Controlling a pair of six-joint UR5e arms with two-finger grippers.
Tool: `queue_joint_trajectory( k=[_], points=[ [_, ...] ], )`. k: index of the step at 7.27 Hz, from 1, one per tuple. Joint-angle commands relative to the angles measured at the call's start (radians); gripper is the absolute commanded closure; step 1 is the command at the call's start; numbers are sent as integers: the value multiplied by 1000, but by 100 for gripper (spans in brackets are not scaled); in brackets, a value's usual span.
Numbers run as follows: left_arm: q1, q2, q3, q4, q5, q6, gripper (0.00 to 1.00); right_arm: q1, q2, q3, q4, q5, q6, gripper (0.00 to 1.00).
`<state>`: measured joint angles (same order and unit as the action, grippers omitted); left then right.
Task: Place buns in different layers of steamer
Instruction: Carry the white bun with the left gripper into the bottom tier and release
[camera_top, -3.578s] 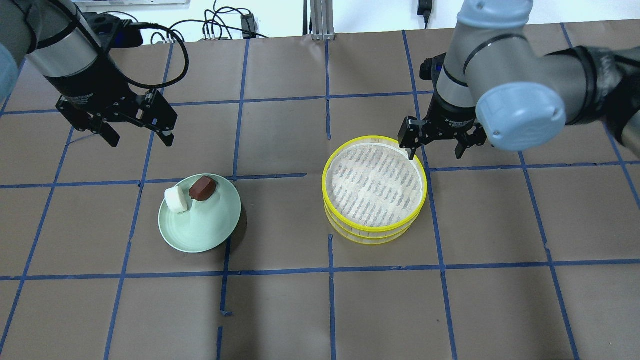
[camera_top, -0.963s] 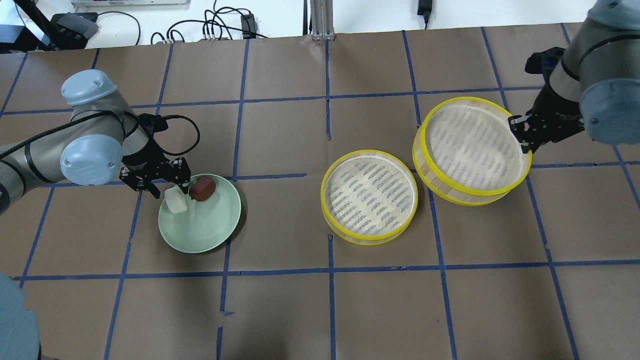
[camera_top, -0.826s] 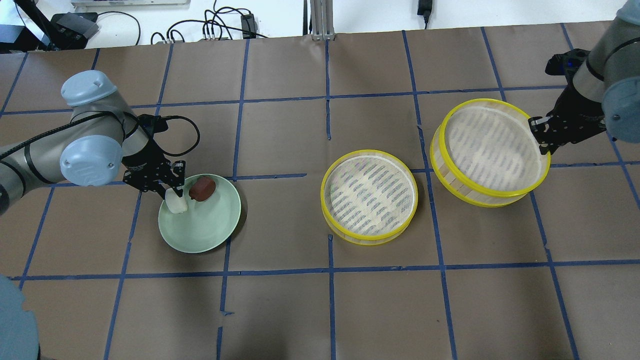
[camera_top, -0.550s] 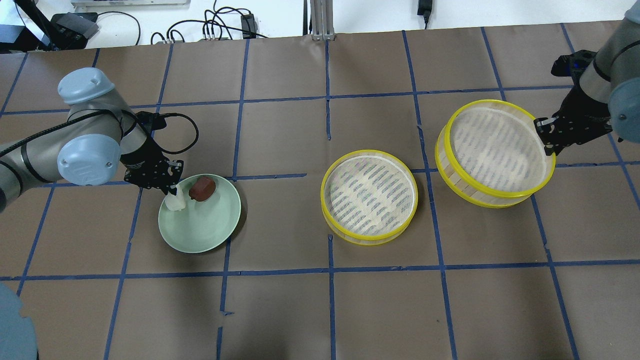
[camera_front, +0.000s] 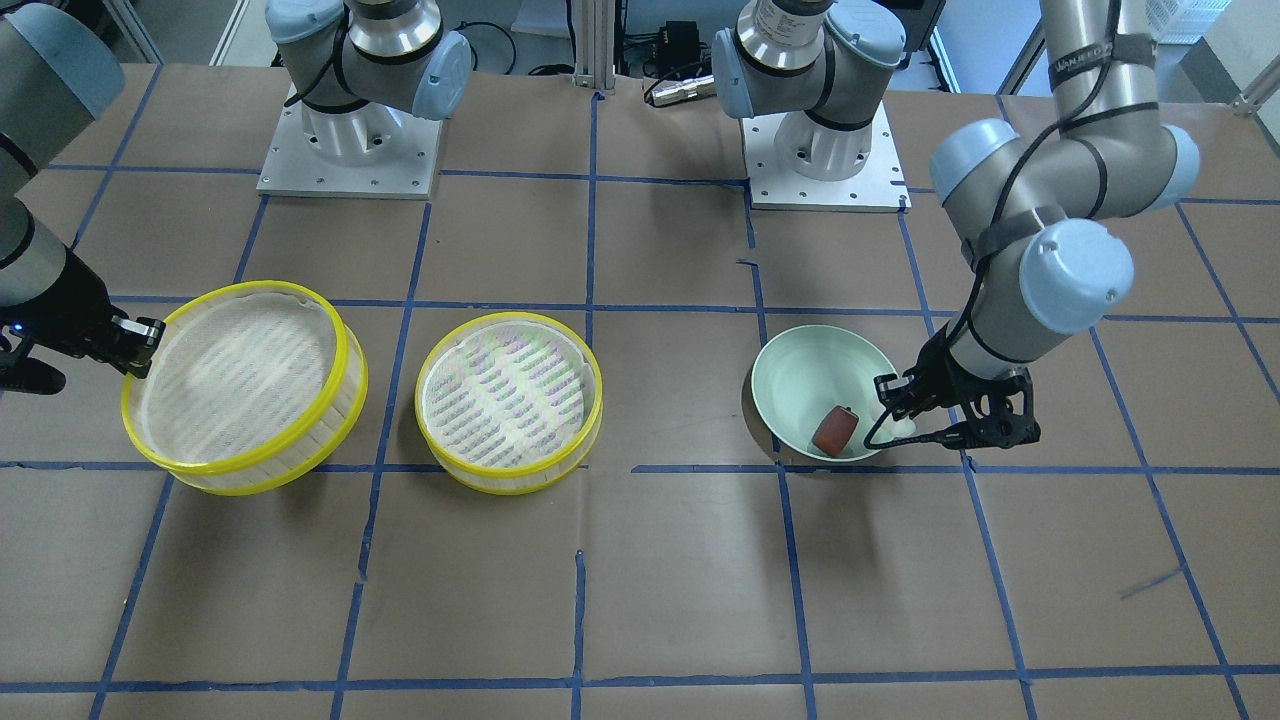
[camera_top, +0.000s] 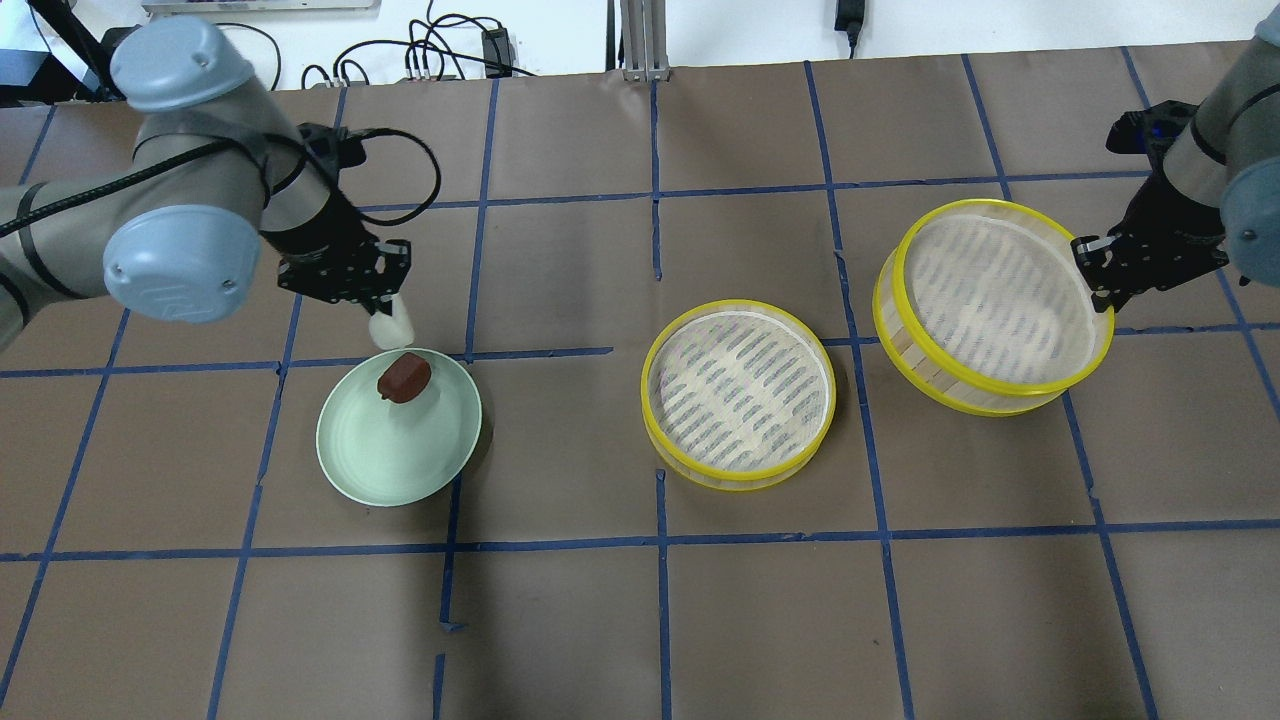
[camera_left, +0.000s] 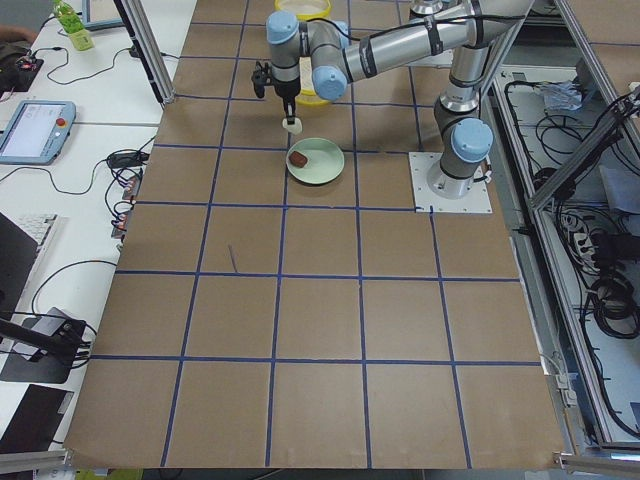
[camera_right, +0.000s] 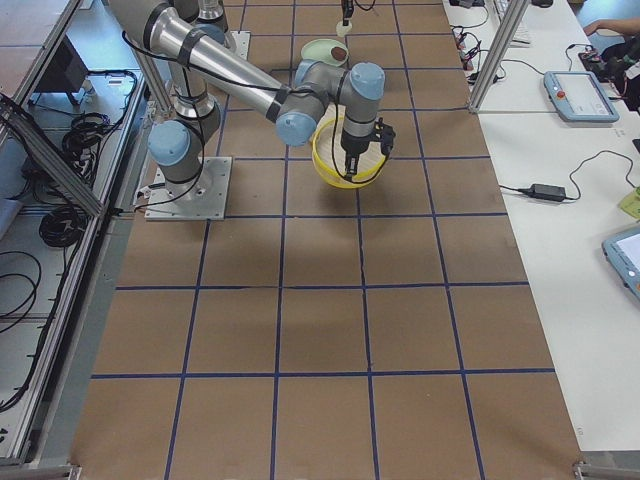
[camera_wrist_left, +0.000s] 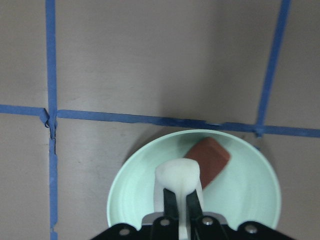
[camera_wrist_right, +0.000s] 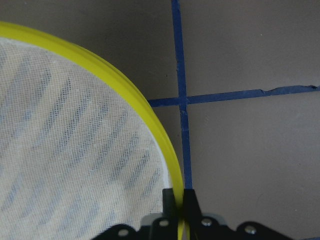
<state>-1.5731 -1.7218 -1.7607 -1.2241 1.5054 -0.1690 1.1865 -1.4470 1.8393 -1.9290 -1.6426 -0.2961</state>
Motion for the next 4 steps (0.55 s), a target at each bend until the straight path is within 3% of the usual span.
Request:
queue_joint_trajectory(
  k=[1,2,4],
  points=[
    [-207,-22,50,67,-143,-379,100,-2,0,0,1,0,0,96],
    [-261,-63,50,150,-202,-500,100,-4,0,0,-1,0,0,96],
    [-355,-218,52,353,-211,-631,99,-2,-1,-2,-1,-11,0,96]
  ],
)
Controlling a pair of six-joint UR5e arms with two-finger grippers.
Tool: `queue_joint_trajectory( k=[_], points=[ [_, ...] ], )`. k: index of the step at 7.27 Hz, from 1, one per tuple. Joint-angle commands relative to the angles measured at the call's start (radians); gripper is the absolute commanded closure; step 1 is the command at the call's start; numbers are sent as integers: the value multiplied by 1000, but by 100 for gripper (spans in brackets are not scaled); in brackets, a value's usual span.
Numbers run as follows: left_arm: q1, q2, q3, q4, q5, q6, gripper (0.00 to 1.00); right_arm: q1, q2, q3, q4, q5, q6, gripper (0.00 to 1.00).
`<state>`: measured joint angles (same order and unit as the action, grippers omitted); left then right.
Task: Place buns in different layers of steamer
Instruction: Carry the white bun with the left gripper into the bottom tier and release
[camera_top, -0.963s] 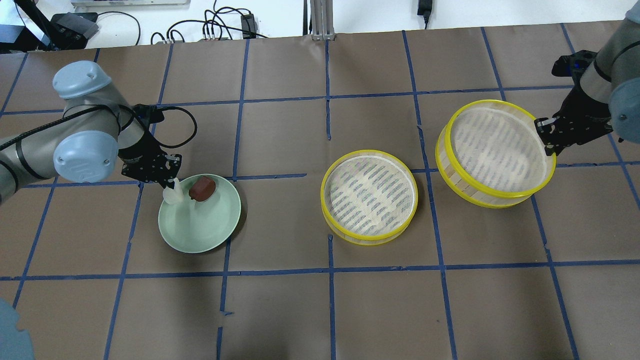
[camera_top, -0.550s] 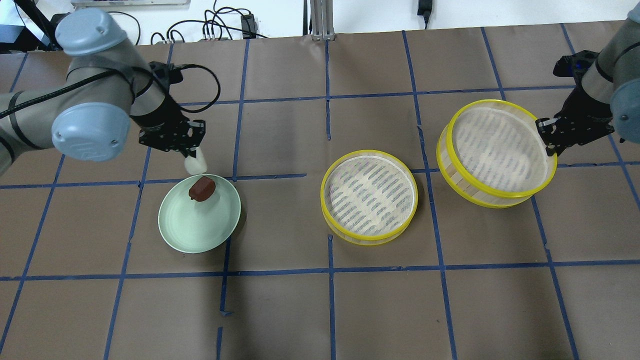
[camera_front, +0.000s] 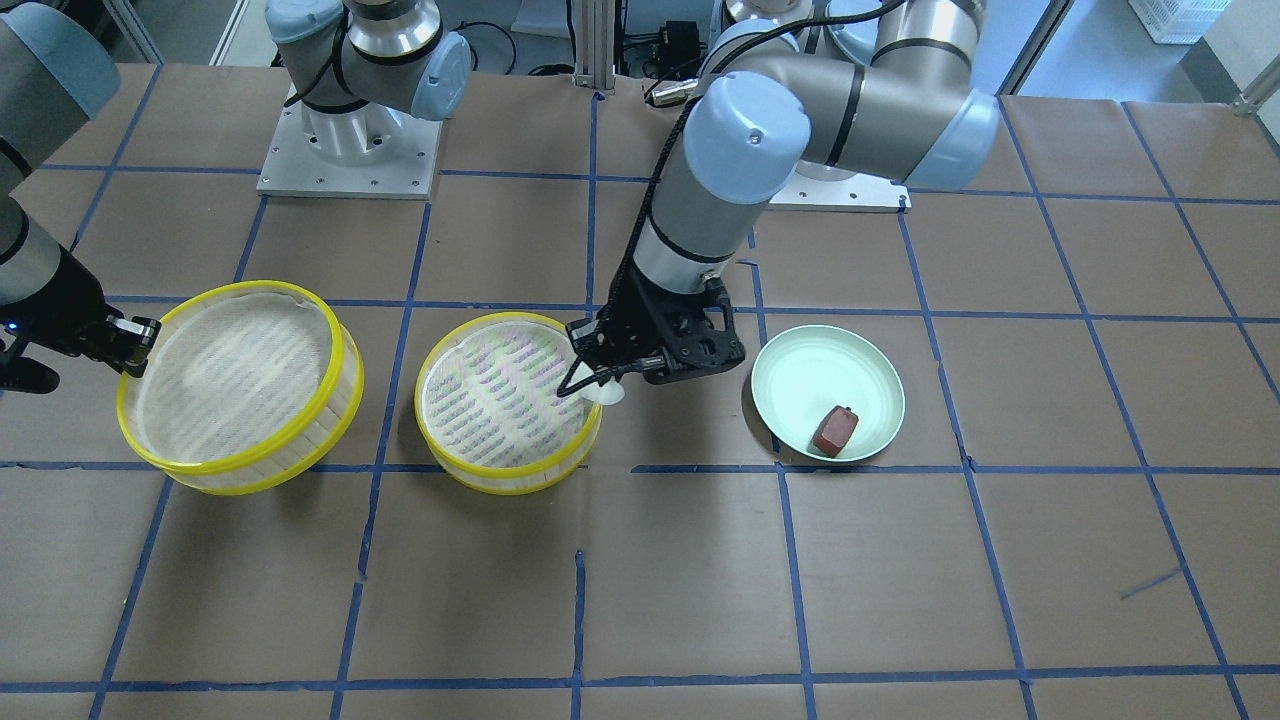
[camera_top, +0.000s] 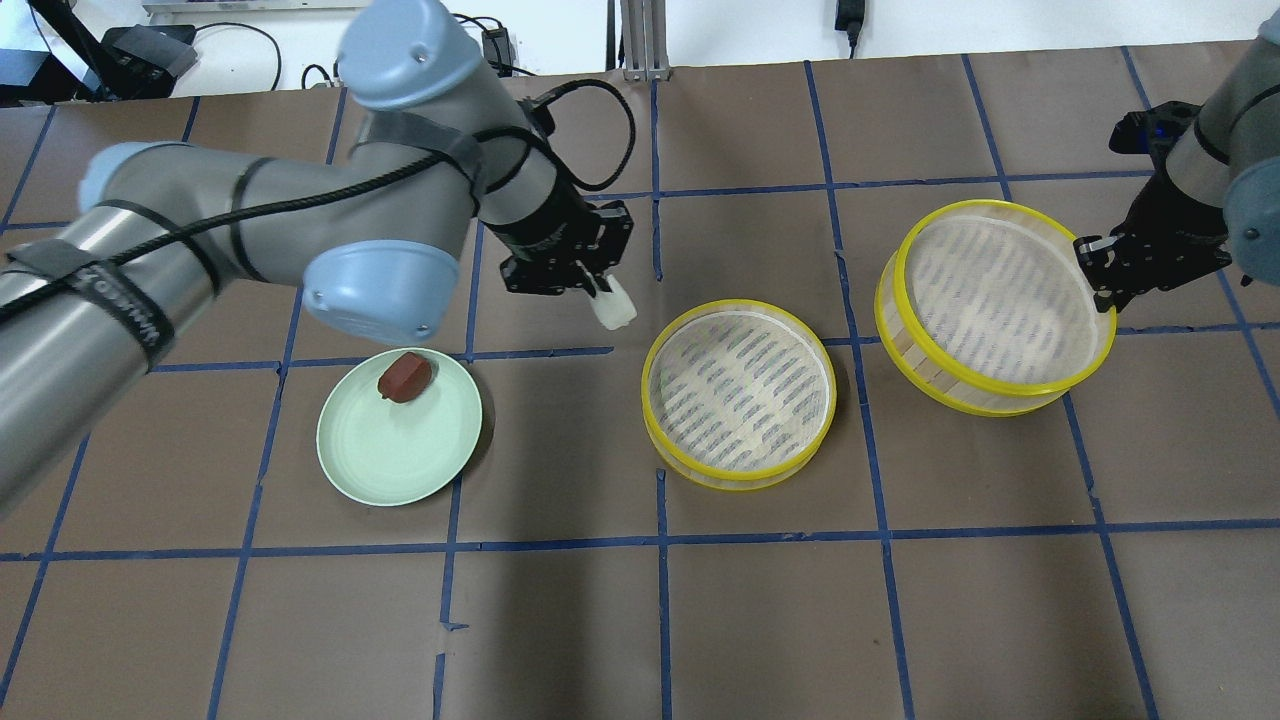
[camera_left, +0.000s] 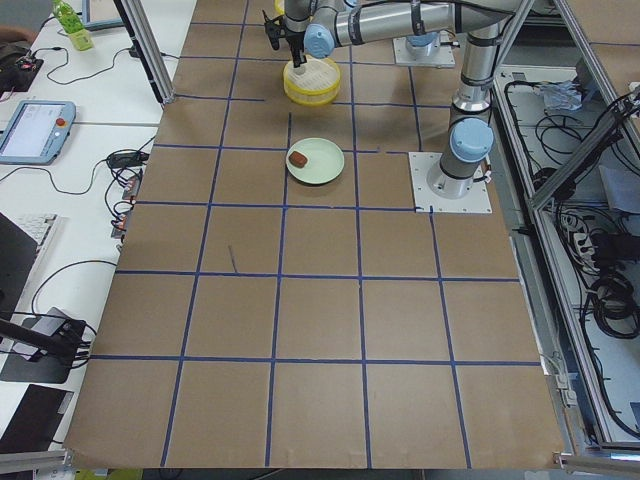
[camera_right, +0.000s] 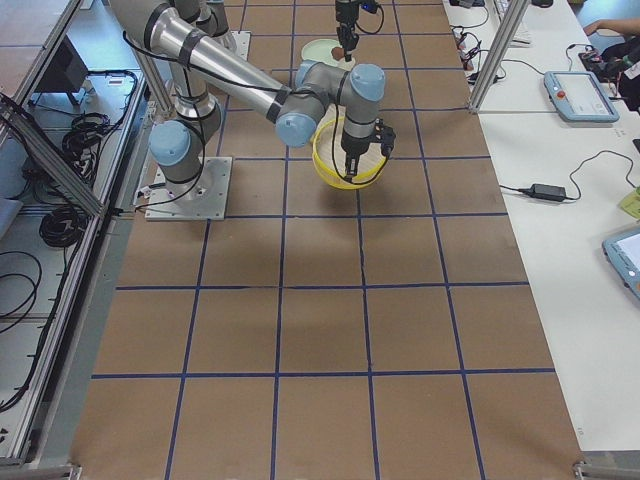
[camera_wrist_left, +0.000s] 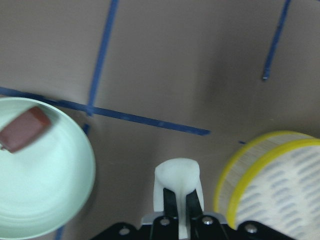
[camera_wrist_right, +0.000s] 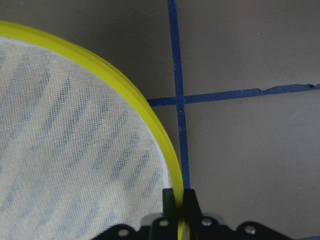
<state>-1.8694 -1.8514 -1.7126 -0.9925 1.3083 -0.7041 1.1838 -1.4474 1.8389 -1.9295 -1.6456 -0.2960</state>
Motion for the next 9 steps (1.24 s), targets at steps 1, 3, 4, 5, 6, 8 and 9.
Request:
queue_joint_trajectory(
  k=[1,3,4,5,6,8,9],
  points=[
    [-79,-113,4,152,-15,-177,68,0,-1,-1,0,-8,0,96],
    [-118,-112,-4,143,-12,-268,0,0,-1,-1,0,-8,0,96],
    [-119,-98,-12,143,-3,-250,0,2,-5,-3,0,-8,0,96],
    [-117,-85,-16,141,11,-170,0,3,-7,-1,0,-10,0,96],
    [-113,-81,-16,138,73,-114,0,11,-10,-3,0,-10,2,95],
    [43,-21,-19,15,173,436,0,98,-15,-23,3,-13,15,95],
    [164,30,-19,-95,177,633,0,188,-13,-36,1,-35,84,95]
  ],
)
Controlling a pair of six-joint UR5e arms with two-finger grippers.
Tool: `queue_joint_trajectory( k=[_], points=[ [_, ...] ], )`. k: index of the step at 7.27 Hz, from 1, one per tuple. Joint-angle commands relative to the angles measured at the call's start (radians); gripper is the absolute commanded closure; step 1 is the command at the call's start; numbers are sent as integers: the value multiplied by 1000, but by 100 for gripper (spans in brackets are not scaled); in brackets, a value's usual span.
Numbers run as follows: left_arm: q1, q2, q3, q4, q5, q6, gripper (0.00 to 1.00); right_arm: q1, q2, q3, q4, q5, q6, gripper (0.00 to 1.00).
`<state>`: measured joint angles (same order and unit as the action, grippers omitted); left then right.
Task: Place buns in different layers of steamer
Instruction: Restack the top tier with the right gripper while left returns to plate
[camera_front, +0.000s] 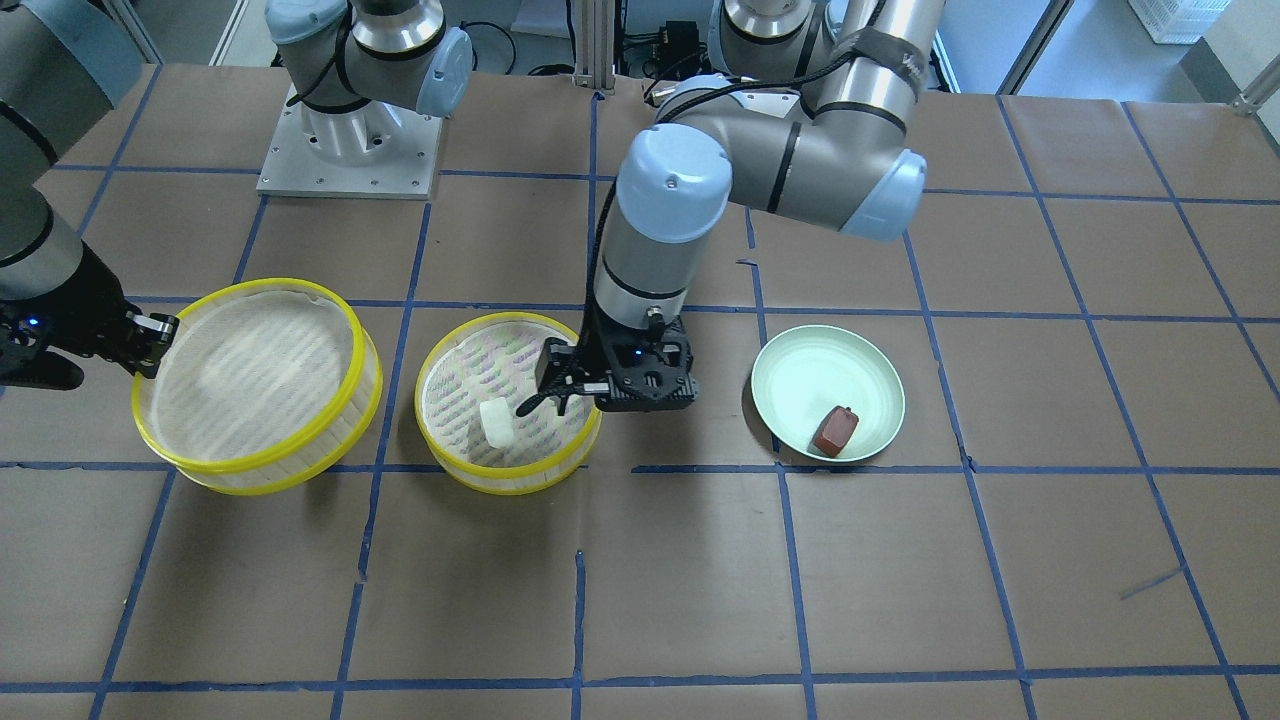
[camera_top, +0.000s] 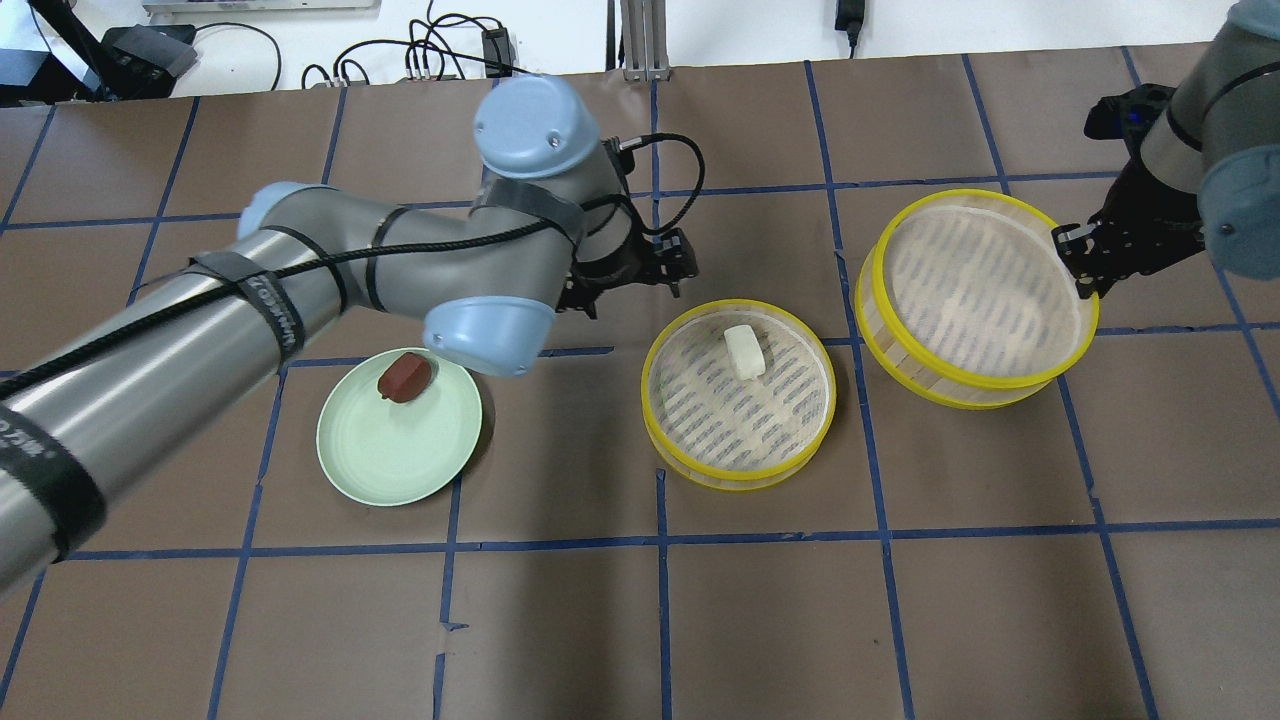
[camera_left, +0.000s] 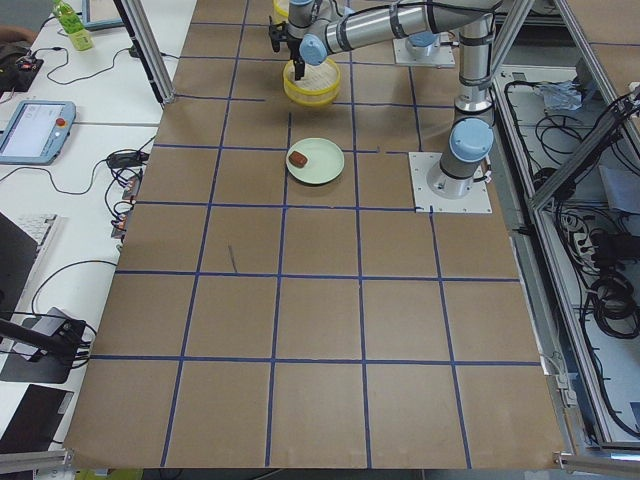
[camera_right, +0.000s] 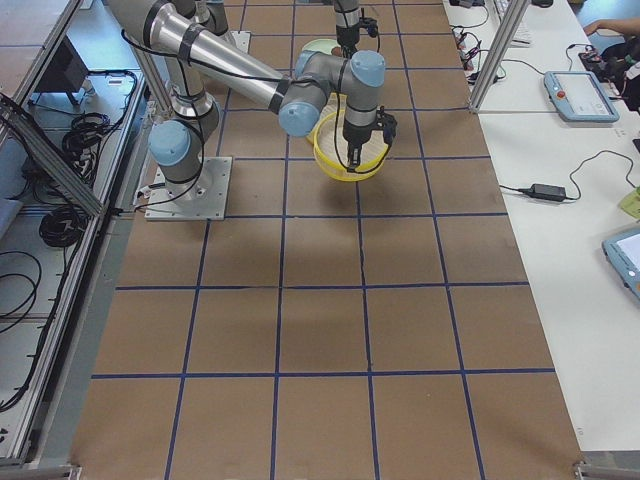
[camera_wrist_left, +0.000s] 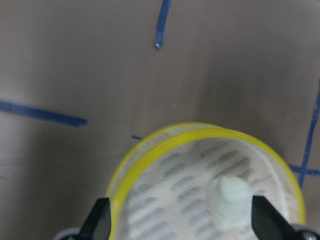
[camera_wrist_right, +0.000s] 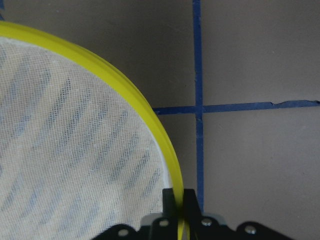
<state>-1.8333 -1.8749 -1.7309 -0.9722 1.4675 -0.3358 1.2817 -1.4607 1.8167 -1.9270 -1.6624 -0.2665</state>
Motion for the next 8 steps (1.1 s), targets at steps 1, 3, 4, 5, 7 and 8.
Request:
queue_joint_trajectory(
  k=[1,3,4,5,7,8],
  points=[
    [254,63,-2,-159,20,347,0,188,8,-28,2,-28,88,94],
    [371,43,-28,-161,59,414,0,308,20,-25,5,-39,148,94],
    [374,31,-88,-149,91,403,0,376,43,-24,0,-49,189,94],
    [375,33,-126,-128,100,400,0,410,71,-20,-1,-53,200,95],
    [376,29,-159,-126,102,403,0,465,92,-13,-6,-79,208,95],
    [376,26,-163,-125,102,400,0,467,97,-4,-10,-86,210,95]
  ],
)
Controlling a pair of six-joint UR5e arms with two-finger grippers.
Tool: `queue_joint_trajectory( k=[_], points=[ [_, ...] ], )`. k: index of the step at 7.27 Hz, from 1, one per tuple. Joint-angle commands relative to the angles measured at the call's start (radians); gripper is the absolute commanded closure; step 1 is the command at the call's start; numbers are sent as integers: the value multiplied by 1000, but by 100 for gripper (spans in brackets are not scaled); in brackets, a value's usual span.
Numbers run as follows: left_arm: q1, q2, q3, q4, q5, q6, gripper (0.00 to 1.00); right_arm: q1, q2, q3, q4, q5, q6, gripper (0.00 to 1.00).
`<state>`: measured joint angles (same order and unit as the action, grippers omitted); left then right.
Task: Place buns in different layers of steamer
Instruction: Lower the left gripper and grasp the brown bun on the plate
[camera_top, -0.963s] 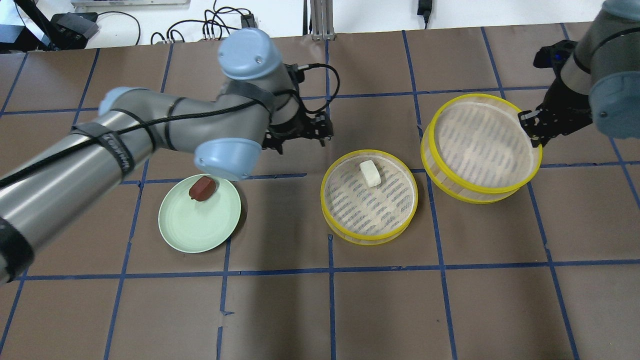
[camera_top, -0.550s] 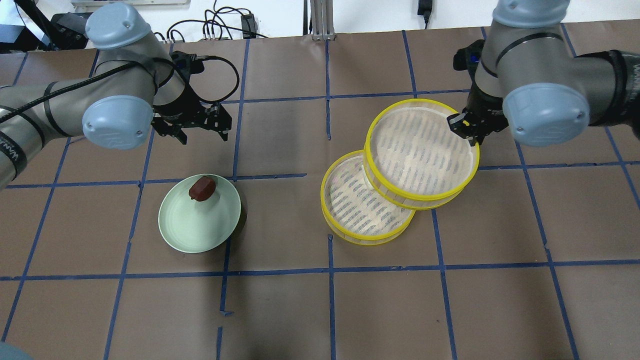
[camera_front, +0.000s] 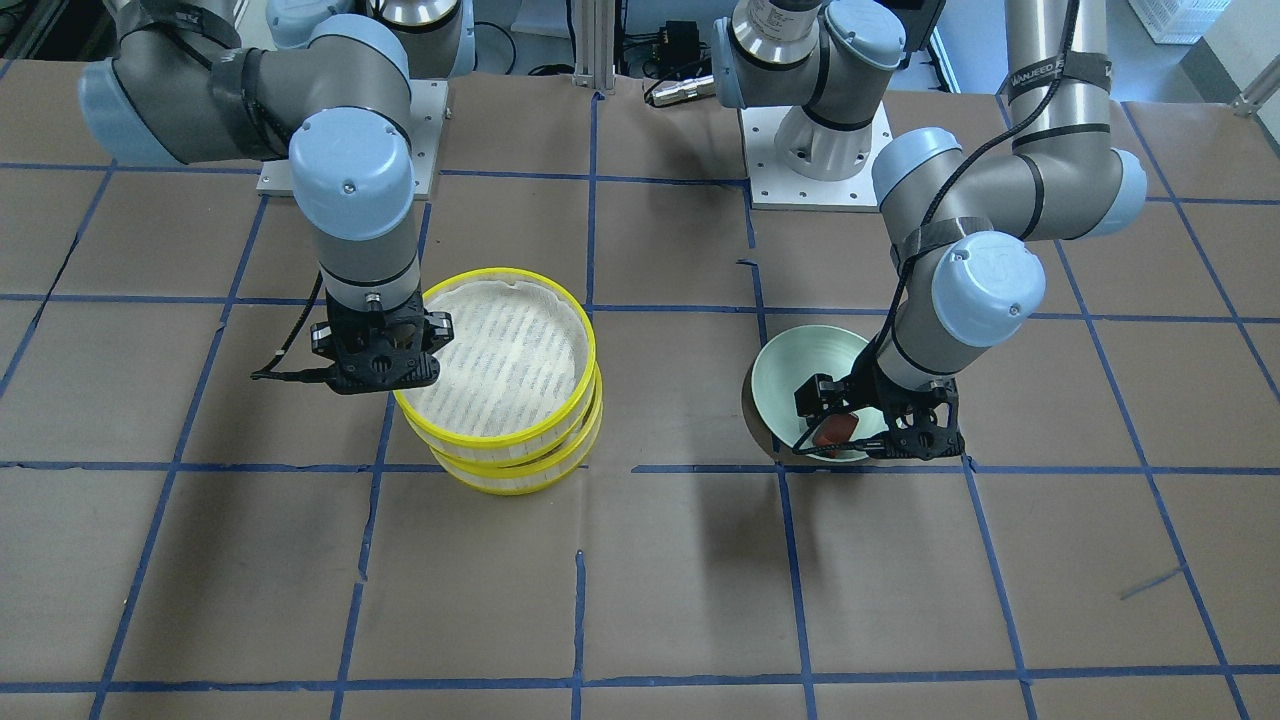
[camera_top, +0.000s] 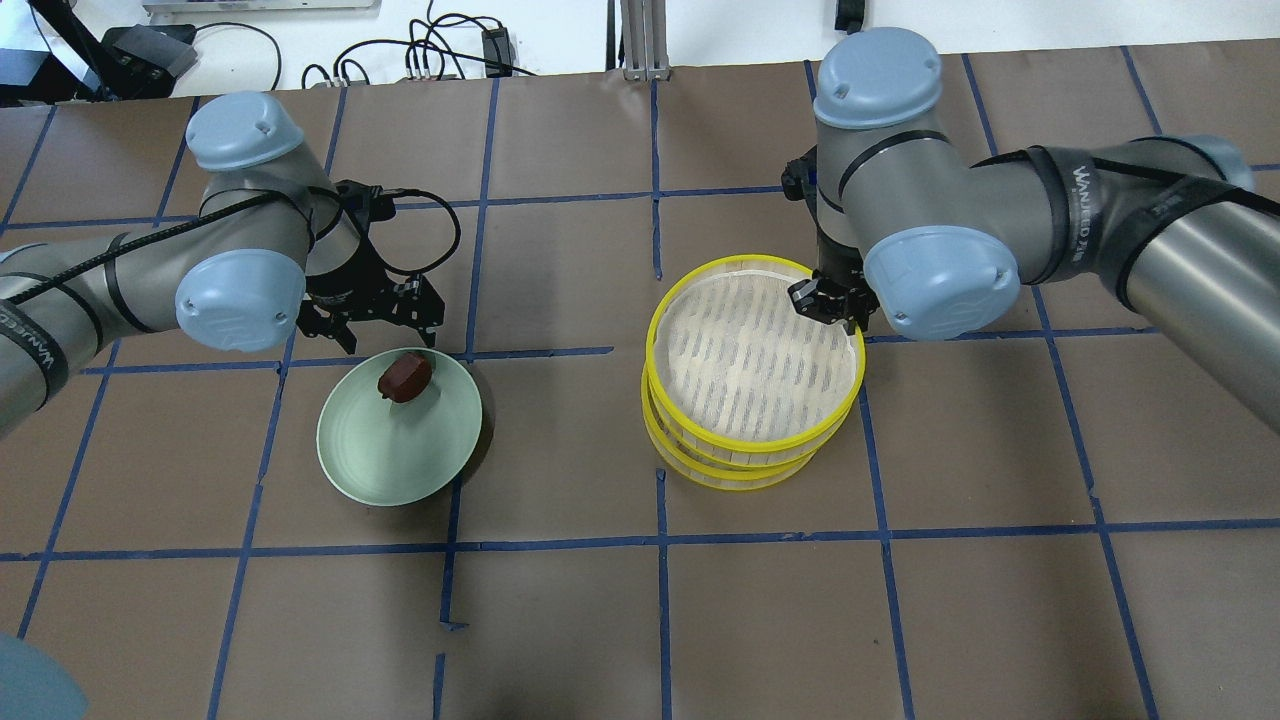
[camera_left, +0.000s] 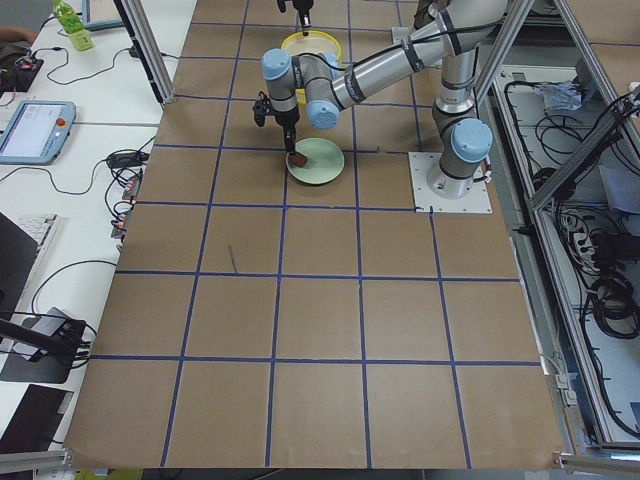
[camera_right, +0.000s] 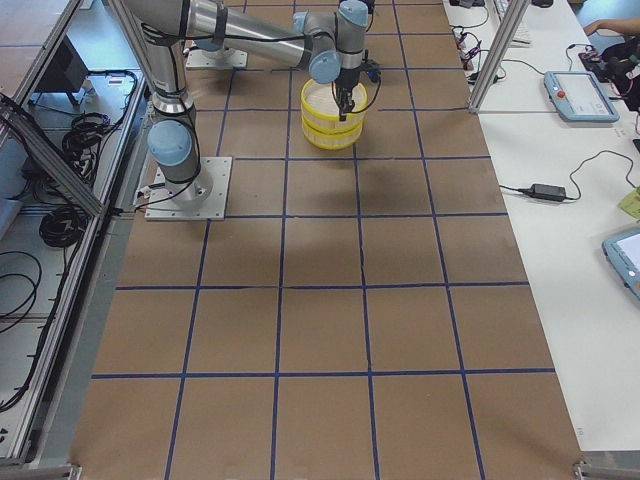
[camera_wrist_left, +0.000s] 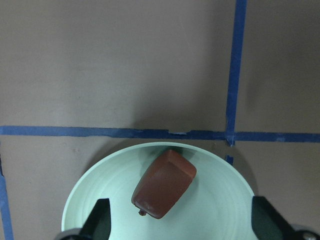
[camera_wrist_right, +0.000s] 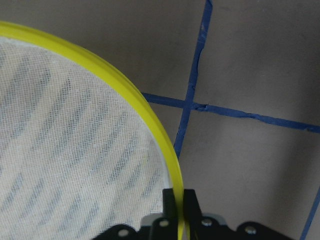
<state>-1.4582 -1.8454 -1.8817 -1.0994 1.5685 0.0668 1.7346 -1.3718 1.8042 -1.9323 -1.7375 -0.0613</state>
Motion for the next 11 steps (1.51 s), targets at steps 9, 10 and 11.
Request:
queue_joint_trajectory(
  k=[9,10,11],
  points=[
    [2,-66,-42,50,2,-7,85,16,34,12,-44,-22,24,95],
    [2,-64,-42,58,2,-7,99,16,34,12,-44,-23,27,95],
    [2,-63,-42,114,4,-7,100,16,33,12,-44,-23,29,95]
  ],
)
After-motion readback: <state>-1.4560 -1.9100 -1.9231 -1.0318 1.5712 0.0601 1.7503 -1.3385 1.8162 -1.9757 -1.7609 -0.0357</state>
